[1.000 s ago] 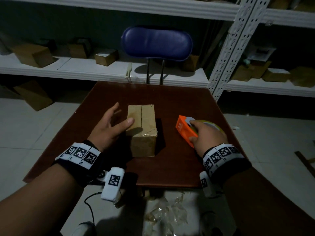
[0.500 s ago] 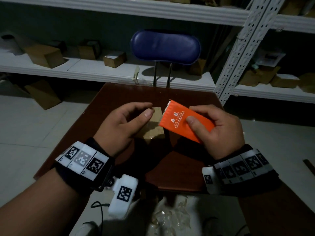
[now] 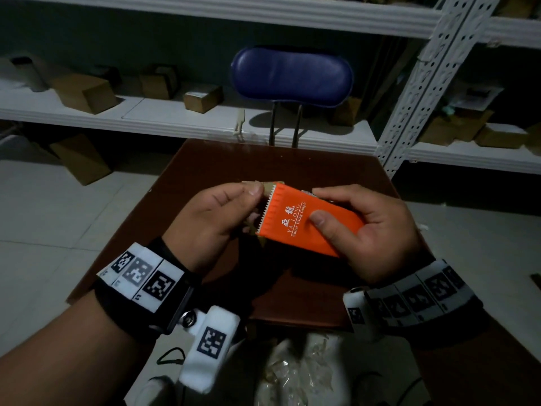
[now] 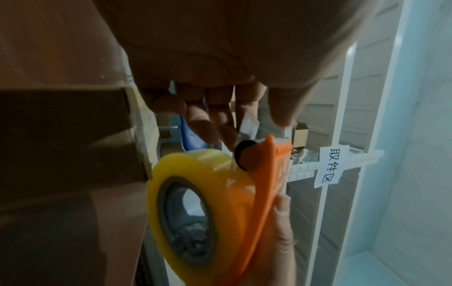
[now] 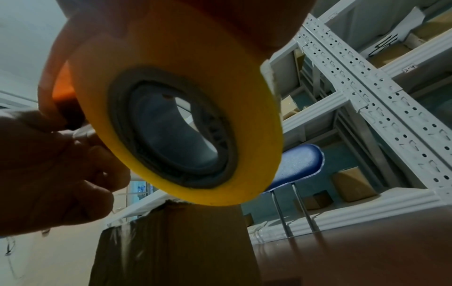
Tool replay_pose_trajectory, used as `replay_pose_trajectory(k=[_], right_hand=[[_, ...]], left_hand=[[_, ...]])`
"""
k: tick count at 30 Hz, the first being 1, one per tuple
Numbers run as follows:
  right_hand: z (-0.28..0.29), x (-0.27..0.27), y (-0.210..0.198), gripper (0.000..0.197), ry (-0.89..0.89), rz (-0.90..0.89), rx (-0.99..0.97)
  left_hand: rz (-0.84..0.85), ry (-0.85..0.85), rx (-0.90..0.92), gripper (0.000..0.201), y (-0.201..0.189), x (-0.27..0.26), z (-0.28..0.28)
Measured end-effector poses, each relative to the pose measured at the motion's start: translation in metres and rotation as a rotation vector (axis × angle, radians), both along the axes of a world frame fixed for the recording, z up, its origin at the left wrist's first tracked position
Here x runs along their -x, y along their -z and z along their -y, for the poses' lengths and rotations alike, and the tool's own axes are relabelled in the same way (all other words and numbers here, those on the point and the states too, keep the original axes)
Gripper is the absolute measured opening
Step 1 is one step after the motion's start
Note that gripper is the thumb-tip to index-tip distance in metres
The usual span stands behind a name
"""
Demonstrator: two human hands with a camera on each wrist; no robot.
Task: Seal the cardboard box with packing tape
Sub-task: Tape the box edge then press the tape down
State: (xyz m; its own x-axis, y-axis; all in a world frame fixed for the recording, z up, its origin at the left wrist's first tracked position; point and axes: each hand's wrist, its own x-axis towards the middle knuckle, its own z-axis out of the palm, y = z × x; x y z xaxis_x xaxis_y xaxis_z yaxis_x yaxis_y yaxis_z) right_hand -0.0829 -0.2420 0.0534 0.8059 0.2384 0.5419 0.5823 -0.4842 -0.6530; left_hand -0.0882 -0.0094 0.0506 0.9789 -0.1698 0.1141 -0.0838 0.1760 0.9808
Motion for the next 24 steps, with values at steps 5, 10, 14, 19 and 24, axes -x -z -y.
replay_pose_trajectory(k=[5,10,14,19,24], right_hand=[[0.0,0.002,-0.001,0.038,-0.013,-0.006,-0.007],[0.001,0.003,-0.001,0.036,-0.01,-0.019,0.007],[0.004,0.0,-0.002,0.045,0.001,-0.013,0.069],[0.012,-0.006,-0.004,0.042,0.025,-0.018,0.127],[0.016,-0.006,-0.004,0.044,0.028,-0.012,0.176]], left_hand=[[-0.01,0.016,0.008,0.014,-0.001,-0.001,0.002],[0.003,-0.013,-0.105,0.015,0.003,-0.003,-0.001],[0.132,-0.144,-0.283,0.016,0.002,-0.002,-0.002],[0.167,-0.239,-0.409,0.009,0.005,0.0,0.003],[0.171,-0.296,-0.463,0.01,0.005,0.004,0.005]])
